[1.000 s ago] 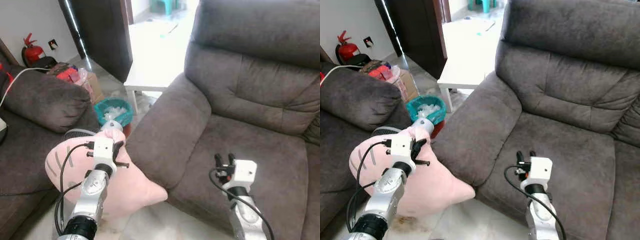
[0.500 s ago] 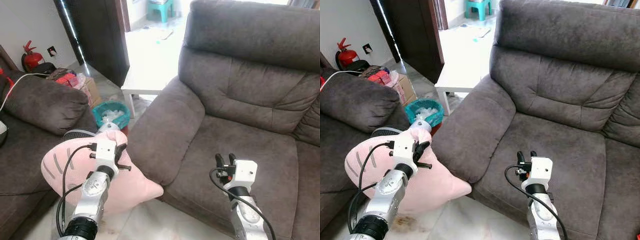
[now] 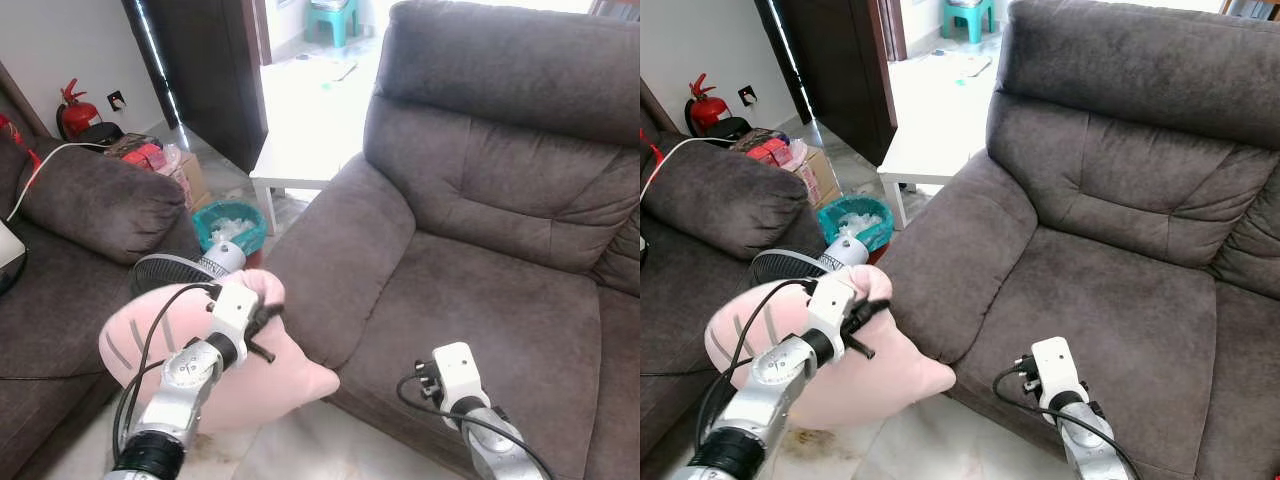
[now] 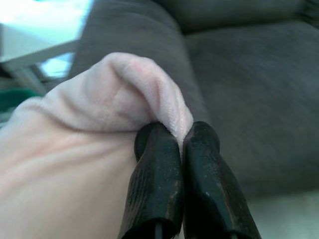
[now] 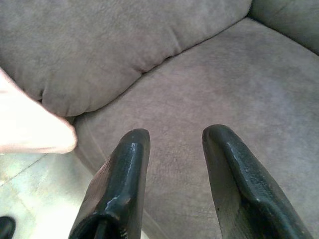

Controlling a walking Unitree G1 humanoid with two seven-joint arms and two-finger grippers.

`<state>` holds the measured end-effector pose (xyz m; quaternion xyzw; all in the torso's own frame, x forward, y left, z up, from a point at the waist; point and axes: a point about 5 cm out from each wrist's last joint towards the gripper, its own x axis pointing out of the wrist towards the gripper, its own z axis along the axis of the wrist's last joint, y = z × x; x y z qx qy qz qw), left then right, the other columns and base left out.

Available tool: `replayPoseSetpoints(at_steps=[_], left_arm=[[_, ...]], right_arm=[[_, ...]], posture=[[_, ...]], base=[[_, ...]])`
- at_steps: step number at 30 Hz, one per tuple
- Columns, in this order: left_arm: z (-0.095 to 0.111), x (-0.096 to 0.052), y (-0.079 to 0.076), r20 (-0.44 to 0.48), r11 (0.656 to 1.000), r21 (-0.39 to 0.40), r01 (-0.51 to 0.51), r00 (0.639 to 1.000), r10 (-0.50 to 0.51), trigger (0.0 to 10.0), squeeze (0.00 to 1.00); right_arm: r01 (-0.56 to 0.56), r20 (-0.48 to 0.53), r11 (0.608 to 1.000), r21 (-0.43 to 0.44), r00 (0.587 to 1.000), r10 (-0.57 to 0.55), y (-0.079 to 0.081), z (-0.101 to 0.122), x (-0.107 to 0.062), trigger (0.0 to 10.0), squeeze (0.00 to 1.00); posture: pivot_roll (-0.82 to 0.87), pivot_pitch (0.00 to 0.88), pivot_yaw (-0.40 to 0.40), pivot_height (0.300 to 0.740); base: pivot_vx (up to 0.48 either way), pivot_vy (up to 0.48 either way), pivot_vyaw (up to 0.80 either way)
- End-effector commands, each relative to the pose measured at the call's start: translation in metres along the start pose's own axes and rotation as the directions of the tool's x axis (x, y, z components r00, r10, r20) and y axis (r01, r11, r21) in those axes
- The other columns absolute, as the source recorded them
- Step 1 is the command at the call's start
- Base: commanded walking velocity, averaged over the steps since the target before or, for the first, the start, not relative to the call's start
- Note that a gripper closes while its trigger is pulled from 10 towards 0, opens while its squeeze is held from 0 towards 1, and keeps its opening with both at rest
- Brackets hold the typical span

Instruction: Move the pillow to the sofa from floor

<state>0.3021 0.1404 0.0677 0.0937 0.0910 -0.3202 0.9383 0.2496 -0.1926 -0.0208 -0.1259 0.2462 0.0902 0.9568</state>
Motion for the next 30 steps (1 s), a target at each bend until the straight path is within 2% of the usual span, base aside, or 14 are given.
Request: replayPoseSetpoints(at_steps=[1,5,8,12,16,18,22,24,30], left_arm=[[0.02,0.004,-0.007,0.061,0.993,0.068,0.094,0.993,-0.098,10.0,0.0],[0.022,-0.004,-0.009,0.015,0.973,0.117,0.201,0.979,-0.204,10.0,0.0],[0.028,-0.008,-0.007,0.017,0.966,0.118,0.23,0.972,-0.234,10.0,0.0],[0.037,-0.018,-0.012,0.003,0.937,0.121,0.329,0.944,-0.331,10.0,0.0],[0.042,-0.02,-0.011,-0.013,0.925,0.135,0.354,0.934,-0.356,10.0,0.0],[0.046,-0.018,-0.006,-0.008,0.935,0.178,0.305,0.951,-0.309,10.0,0.0],[0.044,-0.015,-0.001,0.003,0.952,0.197,0.234,0.971,-0.239,10.0,0.0],[0.041,-0.013,-0.001,0.014,0.967,0.187,0.175,0.984,-0.18,10.0,0.0],[0.037,-0.011,-0.004,0.031,0.979,0.167,0.119,0.992,-0.126,10.0,0.0]], right_arm=[[-0.021,-0.016,1.0,-0.007,1.0,0.021,0.004,0.0,0.002,10.0,0.0],[-0.039,-0.037,0.999,-0.022,0.999,0.038,0.007,-0.002,0.003,10.0,0.0],[-0.046,-0.043,0.999,-0.027,0.998,0.045,0.009,-0.003,0.003,10.0,0.0],[-0.059,-0.052,0.997,-0.042,0.997,0.057,0.01,-0.004,0.003,10.0,0.0],[-0.064,-0.056,0.997,-0.039,0.997,0.062,0.012,-0.004,0.004,10.0,0.0],[-0.07,-0.063,0.996,-0.049,0.996,0.066,0.012,-0.005,0.004,10.0,0.0],[-0.07,-0.062,0.996,-0.051,0.996,0.067,0.012,-0.004,0.004,10.0,0.0],[-0.068,-0.056,0.996,-0.057,0.996,0.065,0.008,-0.003,0.004,10.0,0.0],[-0.099,-0.034,0.993,-0.065,0.995,0.097,-0.001,0.004,0.004,10.0,0.0]], posture=[[0.04,0.013,0.037,0.74],[0.05,0.016,0.036,0.74],[0.05,0.017,0.035,0.74],[0.05,0.018,0.034,0.74],[0.06,0.022,0.033,0.74],[0.06,0.022,0.033,0.74],[0.05,0.025,0.034,0.74],[0.05,0.026,0.034,0.74],[0.04,0.027,0.03,0.74]], base=[[0.0,0.0,0.0],[0.0,0.0,0.0],[0.0,0.0,0.0],[0.0,0.0,0.0],[0.0,0.0,0.0],[0.0,0.0,0.0],[0.0,0.0,0.0],[0.0,0.0,0.0],[0.0,0.0,0.0]])
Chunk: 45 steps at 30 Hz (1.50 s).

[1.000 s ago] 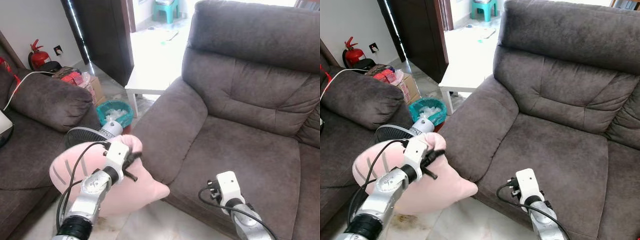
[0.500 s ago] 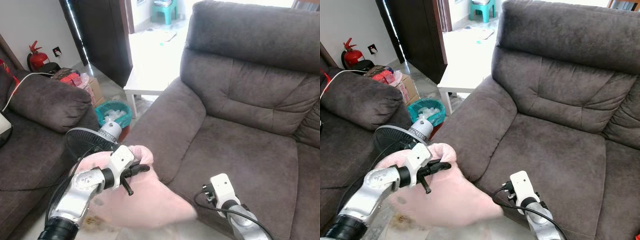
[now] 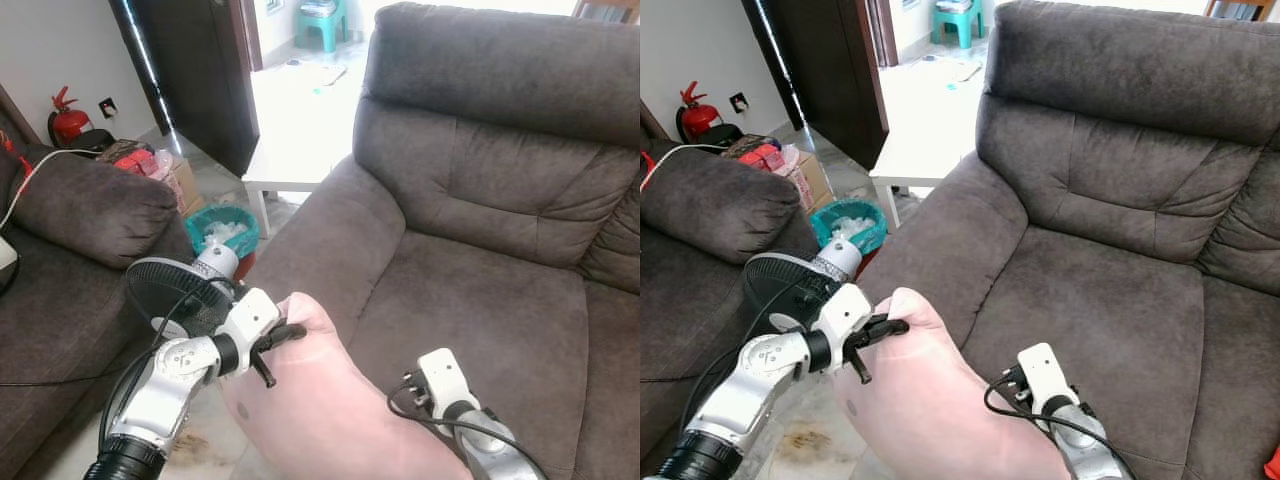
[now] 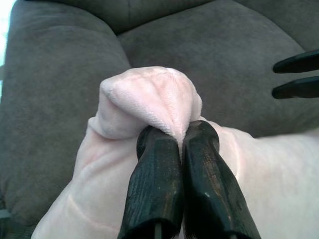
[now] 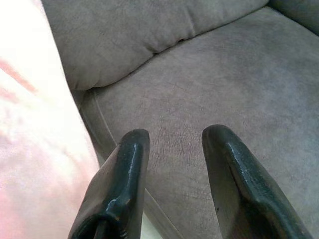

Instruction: Move the pillow to the sofa from floor

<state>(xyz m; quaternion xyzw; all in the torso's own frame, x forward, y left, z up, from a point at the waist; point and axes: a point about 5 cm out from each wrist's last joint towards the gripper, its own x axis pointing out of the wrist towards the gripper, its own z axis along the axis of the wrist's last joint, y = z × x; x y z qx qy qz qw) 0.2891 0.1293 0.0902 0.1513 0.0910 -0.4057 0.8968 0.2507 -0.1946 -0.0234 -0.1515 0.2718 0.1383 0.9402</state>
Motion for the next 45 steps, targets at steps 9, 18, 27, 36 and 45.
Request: replayPoseSetpoints(at_steps=[9,18,27,36,45], left_arm=[[0.014,0.002,0.006,0.087,0.997,0.034,-0.075,0.994,0.072,10.0,0.0],[0.014,0.004,0.004,0.092,0.996,0.034,-0.081,0.993,0.078,10.0,0.0],[0.015,0.007,0.004,0.096,0.996,0.038,-0.082,0.992,0.078,10.0,0.0],[0.013,0.006,0.011,0.099,0.988,0.056,-0.143,0.986,0.137,10.0,0.0],[0.008,0.008,0.008,0.091,0.987,0.067,-0.149,0.986,0.143,10.0,0.0]], right_arm=[[-0.098,0.025,0.992,-0.074,0.995,0.1,-0.021,0.015,-0.004,10.0,0.27],[-0.221,-0.094,0.935,-0.279,0.975,0.202,-0.033,0.013,-0.013,10.0,1.0],[-0.316,-0.26,0.894,-0.318,0.936,0.239,-0.038,-0.003,-0.021,10.0,1.0],[-0.379,-0.347,0.897,-0.228,0.892,0.288,-0.034,-0.021,-0.036,10.0,1.0],[-0.326,-0.277,0.934,-0.148,0.92,0.277,-0.04,-0.018,-0.052,10.0,1.0]], posture=[[0.04,0.026,0.027,0.74],[0.04,0.021,0.025,0.74],[0.03,0.01,0.021,0.74],[0.03,0.0,0.016,0.74],[0.01,0.0,0.014,0.74]], base=[[0.0,0.0,0.0],[0.0,0.0,0.0],[0.0,0.0,0.0],[0.0,0.0,0.0],[0.0,0.0,0.0]])
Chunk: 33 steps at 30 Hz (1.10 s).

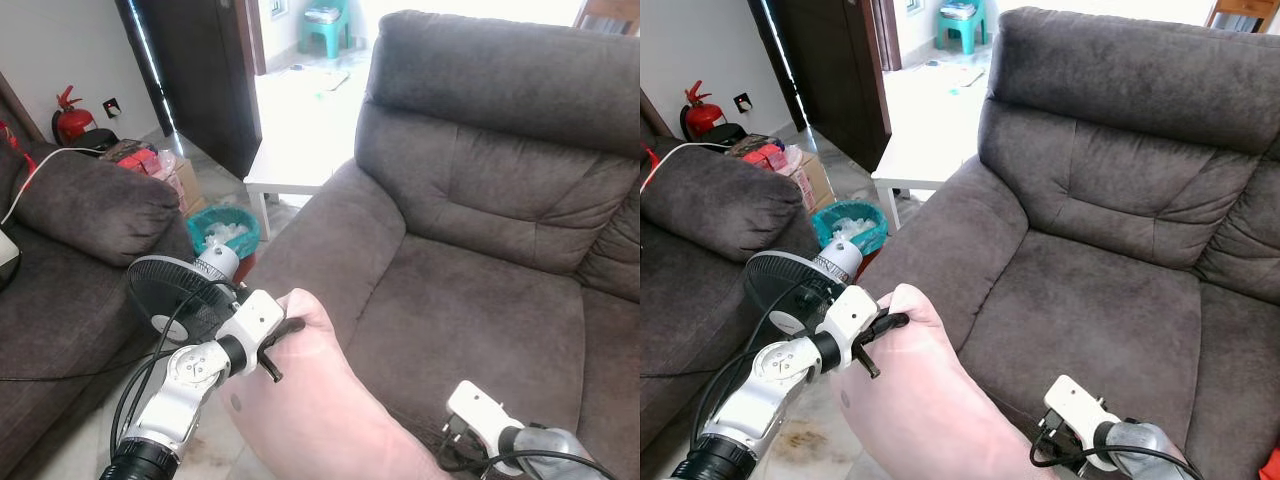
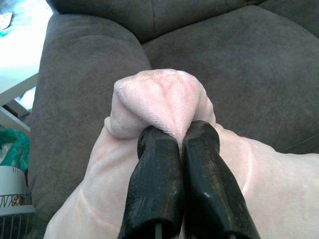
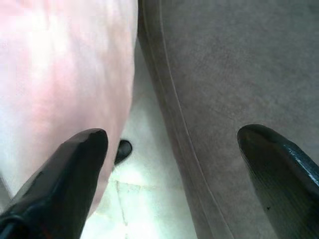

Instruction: Move the pillow to the sofa from floor

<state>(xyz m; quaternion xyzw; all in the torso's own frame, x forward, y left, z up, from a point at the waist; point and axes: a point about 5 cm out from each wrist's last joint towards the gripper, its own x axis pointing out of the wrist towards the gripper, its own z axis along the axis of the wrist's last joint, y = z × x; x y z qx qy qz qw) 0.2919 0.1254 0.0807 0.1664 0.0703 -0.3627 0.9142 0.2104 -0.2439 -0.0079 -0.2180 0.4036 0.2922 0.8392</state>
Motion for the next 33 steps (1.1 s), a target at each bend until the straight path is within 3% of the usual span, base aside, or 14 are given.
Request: replayPoseSetpoints(at_steps=[1,3,8,9,10,11,13,16,29,33], left_arm=[[0.015,0.002,0.01,0.073,0.998,0.04,-0.047,0.996,0.044,10.0,0.0],[0.016,0.005,0.008,0.078,0.998,0.041,-0.046,0.996,0.043,10.0,0.0],[0.017,0.006,0.007,0.08,0.998,0.043,-0.049,0.996,0.046,10.0,0.0],[0.017,0.006,0.008,0.081,0.998,0.043,-0.052,0.996,0.049,10.0,0.0],[0.017,0.006,0.008,0.081,0.998,0.043,-0.052,0.996,0.049,10.0,0.0],[0.016,0.007,0.008,0.081,0.998,0.042,-0.055,0.995,0.052,10.0,0.0],[0.016,0.007,0.007,0.082,0.997,0.042,-0.058,0.995,0.054,10.0,0.0],[0.015,0.006,0.008,0.084,0.997,0.041,-0.071,0.994,0.068,10.0,0.0],[0.016,0.007,0.011,0.099,0.993,0.033,-0.115,0.989,0.111,10.0,0.0],[0.016,0.008,0.01,0.1,0.993,0.031,-0.113,0.989,0.109,10.0,0.0]], right_arm=[[0.023,0.027,1.0,0.013,0.999,-0.023,-0.007,0.005,-0.007,10.0,1.0],[0.055,0.043,0.998,0.013,0.998,-0.055,-0.013,0.009,-0.015,10.0,1.0],[0.019,0.024,1.0,-0.022,1.0,-0.019,-0.01,0.009,-0.024,10.0,0.96],[-0.03,-0.031,0.998,-0.059,0.999,0.028,-0.003,0.003,-0.027,10.0,0.07],[-0.03,-0.031,0.998,-0.059,0.999,0.028,-0.003,0.003,-0.027,10.0,0.07],[-0.109,-0.14,0.987,-0.118,0.986,0.092,0.007,-0.01,-0.031,10.0,0.0],[-0.162,-0.198,0.979,-0.125,0.971,0.135,0.015,-0.021,-0.032,10.0,0.0],[-0.197,-0.198,0.978,-0.062,0.963,0.181,0.03,-0.028,-0.028,10.0,0.0],[-0.055,-0.159,0.986,0.159,0.984,0.08,0.046,-0.035,-0.003,10.0,0.0],[-0.065,-0.156,0.985,0.159,0.984,0.09,0.052,-0.035,0.001,10.0,0.0]], posture=[[0.01,0.0,0.014,0.74],[0.0,0.003,0.013,0.74],[-0.01,0.007,0.009,0.74],[-0.01,0.008,0.009,0.74],[-0.01,0.008,0.009,0.74],[-0.01,0.011,0.008,0.74],[-0.01,0.013,0.006,0.74],[-0.01,0.017,0.003,0.74],[-0.01,0.02,-0.002,0.74],[-0.01,0.02,-0.002,0.74]], base=[[0.0,0.0,0.0],[0.0,0.0,0.0],[0.0,0.0,0.0],[0.0,0.0,0.0],[0.0,0.0,0.0],[0.0,0.0,0.0],[0.0,0.0,0.0],[0.0,0.0,0.0],[0.0,0.0,0.0],[0.0,0.0,0.0]])
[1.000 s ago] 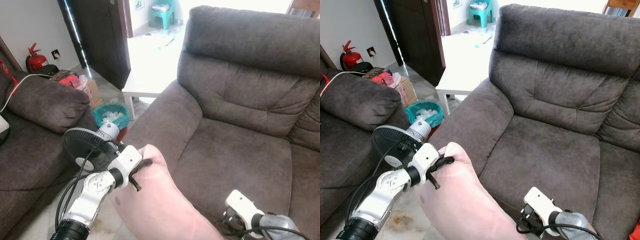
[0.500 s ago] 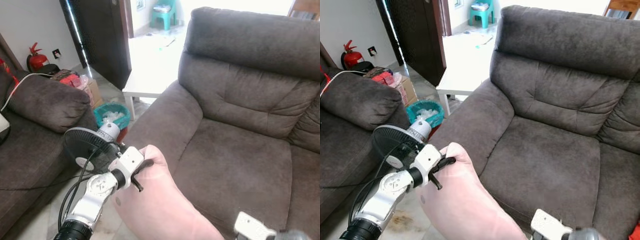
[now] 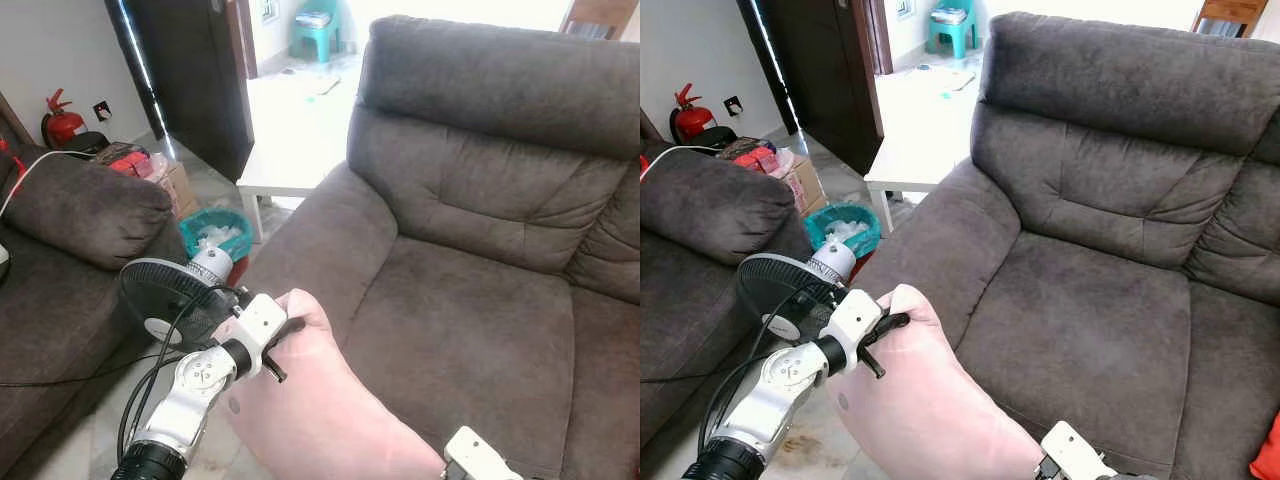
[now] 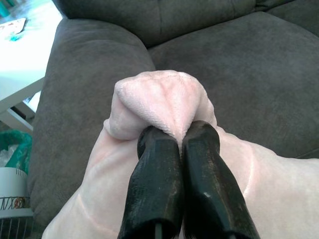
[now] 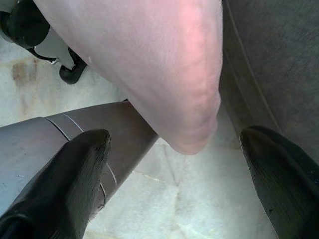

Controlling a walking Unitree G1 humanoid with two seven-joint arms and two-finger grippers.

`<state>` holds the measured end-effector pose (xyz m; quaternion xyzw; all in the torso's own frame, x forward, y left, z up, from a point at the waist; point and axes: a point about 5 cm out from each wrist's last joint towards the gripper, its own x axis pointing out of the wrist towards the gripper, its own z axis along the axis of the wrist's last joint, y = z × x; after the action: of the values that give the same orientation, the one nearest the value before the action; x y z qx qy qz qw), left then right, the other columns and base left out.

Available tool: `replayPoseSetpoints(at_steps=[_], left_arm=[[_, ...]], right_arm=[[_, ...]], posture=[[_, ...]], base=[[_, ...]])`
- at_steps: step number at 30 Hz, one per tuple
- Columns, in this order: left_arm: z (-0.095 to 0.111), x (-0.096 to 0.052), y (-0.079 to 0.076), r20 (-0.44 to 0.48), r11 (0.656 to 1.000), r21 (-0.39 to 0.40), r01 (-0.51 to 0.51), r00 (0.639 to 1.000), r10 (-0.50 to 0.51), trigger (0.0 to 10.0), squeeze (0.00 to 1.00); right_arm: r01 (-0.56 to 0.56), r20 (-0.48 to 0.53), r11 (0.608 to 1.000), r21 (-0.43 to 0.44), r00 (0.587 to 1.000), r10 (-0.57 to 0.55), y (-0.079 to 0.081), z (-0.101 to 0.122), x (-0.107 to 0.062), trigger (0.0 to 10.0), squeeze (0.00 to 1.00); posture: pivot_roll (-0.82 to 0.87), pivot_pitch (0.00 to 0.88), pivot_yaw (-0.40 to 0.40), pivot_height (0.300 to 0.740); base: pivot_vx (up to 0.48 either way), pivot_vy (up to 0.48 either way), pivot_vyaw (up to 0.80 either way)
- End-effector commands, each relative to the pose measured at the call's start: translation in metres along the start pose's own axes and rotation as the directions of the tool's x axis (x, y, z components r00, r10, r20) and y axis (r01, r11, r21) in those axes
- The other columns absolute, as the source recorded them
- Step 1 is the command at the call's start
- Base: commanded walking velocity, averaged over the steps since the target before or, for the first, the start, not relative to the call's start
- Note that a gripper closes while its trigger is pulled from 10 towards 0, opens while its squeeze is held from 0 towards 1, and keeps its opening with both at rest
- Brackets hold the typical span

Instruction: Move the pillow to the sofa from floor

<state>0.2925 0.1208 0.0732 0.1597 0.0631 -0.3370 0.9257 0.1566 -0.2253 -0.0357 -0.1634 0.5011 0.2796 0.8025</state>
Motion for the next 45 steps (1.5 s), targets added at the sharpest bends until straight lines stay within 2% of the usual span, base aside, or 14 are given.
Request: replayPoseSetpoints(at_steps=[1,9,15,22,23,24,25,45], left_arm=[[0.022,0.004,0.014,0.091,0.997,0.046,-0.055,0.995,0.051,10.0,0.0],[0.022,0.005,0.014,0.095,0.998,0.044,-0.05,0.994,0.045,10.0,0.0],[0.022,0.005,0.013,0.096,0.998,0.041,-0.049,0.994,0.045,10.0,0.0],[0.023,0.006,0.013,0.101,0.998,0.041,-0.047,0.994,0.043,10.0,0.0],[0.023,0.006,0.013,0.101,0.998,0.043,-0.046,0.994,0.042,10.0,0.0],[0.023,0.006,0.014,0.101,0.998,0.043,-0.046,0.994,0.042,10.0,0.0],[0.023,0.006,0.014,0.101,0.998,0.043,-0.046,0.994,0.042,10.0,0.0],[0.022,0.005,0.013,0.101,0.998,0.047,-0.039,0.994,0.034,10.0,0.0]], right_arm=[[0.005,0.016,1.0,0.025,1.0,-0.005,0.001,0.001,0.001,10.0,0.0],[0.032,0.084,0.997,0.076,0.996,-0.038,0.004,0.008,0.011,10.0,0.0],[0.015,0.154,0.988,0.153,0.987,-0.039,0.008,0.017,0.02,10.0,0.0],[0.017,0.167,0.99,0.138,0.985,-0.04,0.009,0.022,0.026,10.0,0.0],[0.018,0.166,0.991,0.135,0.985,-0.04,0.009,0.023,0.026,8.4,0.0],[0.019,0.164,0.992,0.128,0.986,-0.04,0.009,0.023,0.026,0.8,0.0],[0.02,0.163,0.992,0.124,0.986,-0.041,0.009,0.023,0.027,0.0,0.0],[0.015,0.133,0.999,0.051,0.991,-0.022,0.008,0.021,0.031,0.0,0.0]], posture=[[-0.01,0.02,-0.002,0.74],[-0.01,0.021,0.001,0.74],[0.0,0.02,0.003,0.74],[0.0,0.019,0.005,0.74],[0.0,0.018,0.005,0.74],[0.0,0.018,0.005,0.74],[0.0,0.018,0.005,0.74],[0.01,0.006,0.008,0.74]], base=[[0.0,0.0,0.0],[0.0,0.0,0.0],[0.0,0.0,0.0],[0.0,0.0,0.0],[0.0,0.0,0.0],[0.0,0.0,0.0],[0.0,0.0,0.0],[0.0,0.0,0.0]])
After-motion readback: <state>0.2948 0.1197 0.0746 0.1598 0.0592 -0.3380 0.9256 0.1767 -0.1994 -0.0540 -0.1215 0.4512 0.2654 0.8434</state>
